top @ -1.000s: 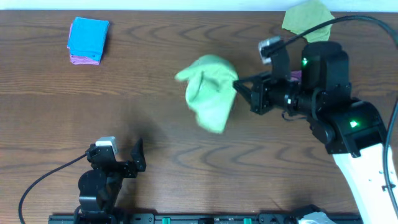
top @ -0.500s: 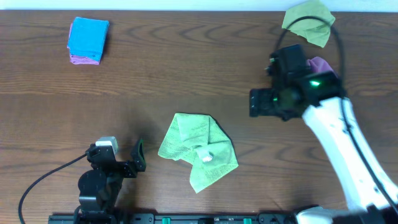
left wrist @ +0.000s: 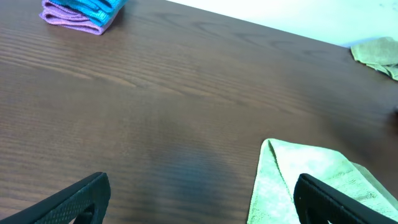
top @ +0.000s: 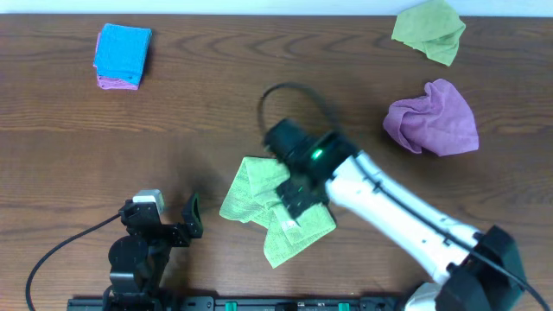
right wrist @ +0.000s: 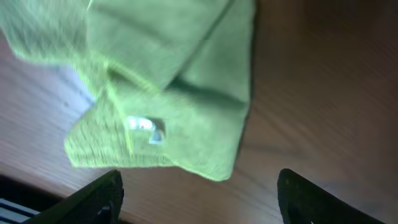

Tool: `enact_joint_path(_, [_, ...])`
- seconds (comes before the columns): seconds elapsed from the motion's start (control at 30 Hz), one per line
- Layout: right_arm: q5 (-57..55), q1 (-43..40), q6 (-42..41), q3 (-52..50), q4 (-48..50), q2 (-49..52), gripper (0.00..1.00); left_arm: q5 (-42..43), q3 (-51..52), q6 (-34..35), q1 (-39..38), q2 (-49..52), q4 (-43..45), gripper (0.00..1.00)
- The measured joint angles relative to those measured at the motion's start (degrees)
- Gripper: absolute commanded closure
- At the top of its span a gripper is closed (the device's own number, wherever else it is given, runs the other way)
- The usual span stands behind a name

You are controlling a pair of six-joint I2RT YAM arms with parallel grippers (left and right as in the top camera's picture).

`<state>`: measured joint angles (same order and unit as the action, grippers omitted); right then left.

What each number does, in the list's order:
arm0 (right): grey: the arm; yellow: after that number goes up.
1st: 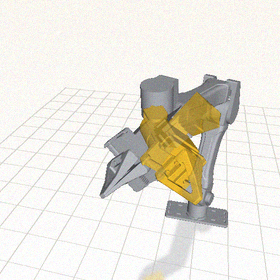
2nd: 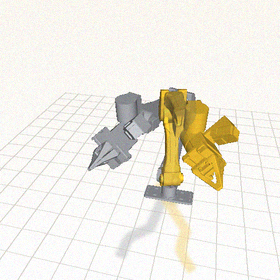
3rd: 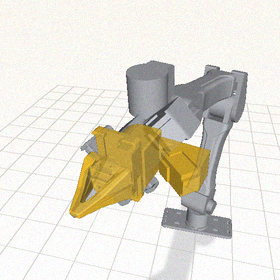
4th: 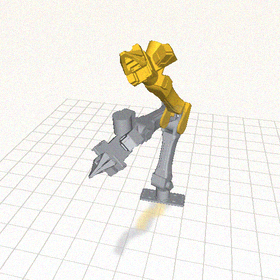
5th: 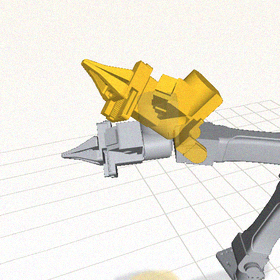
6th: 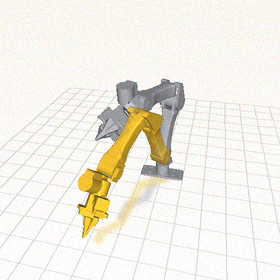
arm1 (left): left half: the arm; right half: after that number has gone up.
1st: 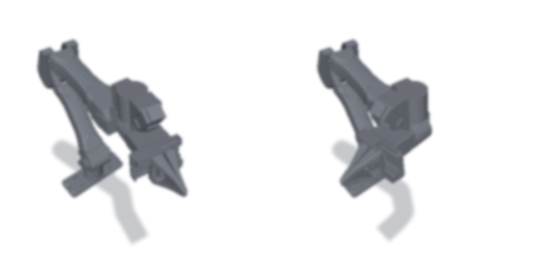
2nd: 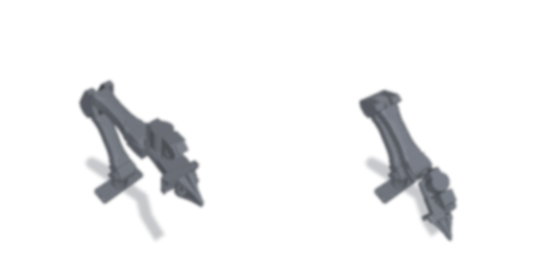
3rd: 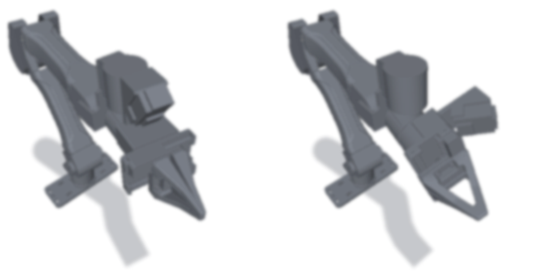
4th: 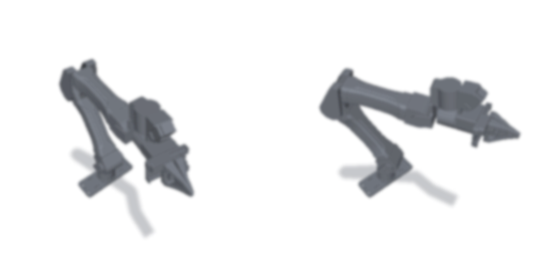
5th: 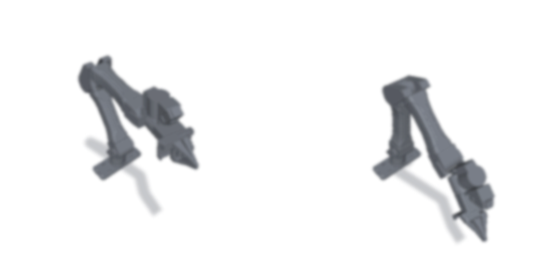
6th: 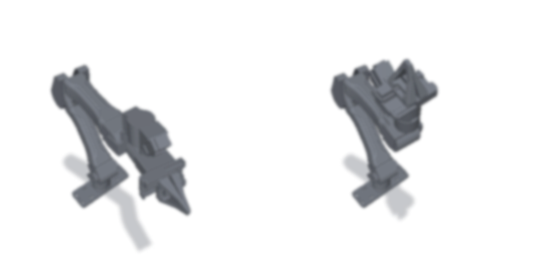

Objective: Fold the cloth
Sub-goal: 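Lift the green cloth with the right gripper and carry it to table center, then drag the green cloth with the right gripper to spread it flat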

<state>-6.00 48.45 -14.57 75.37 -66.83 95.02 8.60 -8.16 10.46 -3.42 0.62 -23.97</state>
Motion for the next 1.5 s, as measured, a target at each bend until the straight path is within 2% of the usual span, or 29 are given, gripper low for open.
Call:
enact_joint_path(0.13, [-5.2, 7.3, -2.7, -4.0, 2.5, 0.0, 0.22, 0.0, 0.0, 0.0, 0.0, 0.0, 0.0, 0.05])
enact_joint_path(0.17, [-6.3, 8.9, -3.2, -5.5, 3.8, 0.0, 0.24, 0.0, 0.0, 0.0, 0.0, 0.0, 0.0, 0.05])
enact_joint_path(0.27, [-8.7, 11.3, -4.2, -8.9, 9.2, 0.1, 0.41, 0.0, 0.0, 0.0, 0.0, 0.0, 0.0, 0.05])
enact_joint_path(0.43, [-9.4, 12.1, -5.4, -13.7, 15.5, 0.1, 0.49, 0.0, 0.0, 0.0, 0.0, 0.0, 0.0, 0.05])
enact_joint_path(0.8, [-5.1, 12.7, -5.6, -20.3, 22.6, 0.1, 0.39, 0.0, 0.0, 0.0, 0.0, 0.0, 0.0, 0.05])
enact_joint_path(1.03, [-4.2, 12.7, -5.6, -22.9, 27.2, 0.1, 0.41, 0.0, 0.0, 0.0, 0.0, 0.0, 0.0, 0.05])
enact_joint_path(1.2, [-4.3, 12.7, -5.6, -23.4, 28.3, 0.1, 0.48, 0.0, 0.0, 0.0, 0.0, 0.0, 0.0, 0.05])
enact_joint_path(1.4, [-4.8, 12.7, -5.6, -23.4, 27.1, 0.1, 0.48, 0.0, 0.0, 0.0, 0.0, 0.0, 0.0, 0.05])
enact_joint_path(1.5, [-5.0, 12.7, -5.6, -23.5, 26.1, 0.1, 0.45, 0.0, 0.0, 0.0, 0.0, 0.0, 0.0, 0.05])
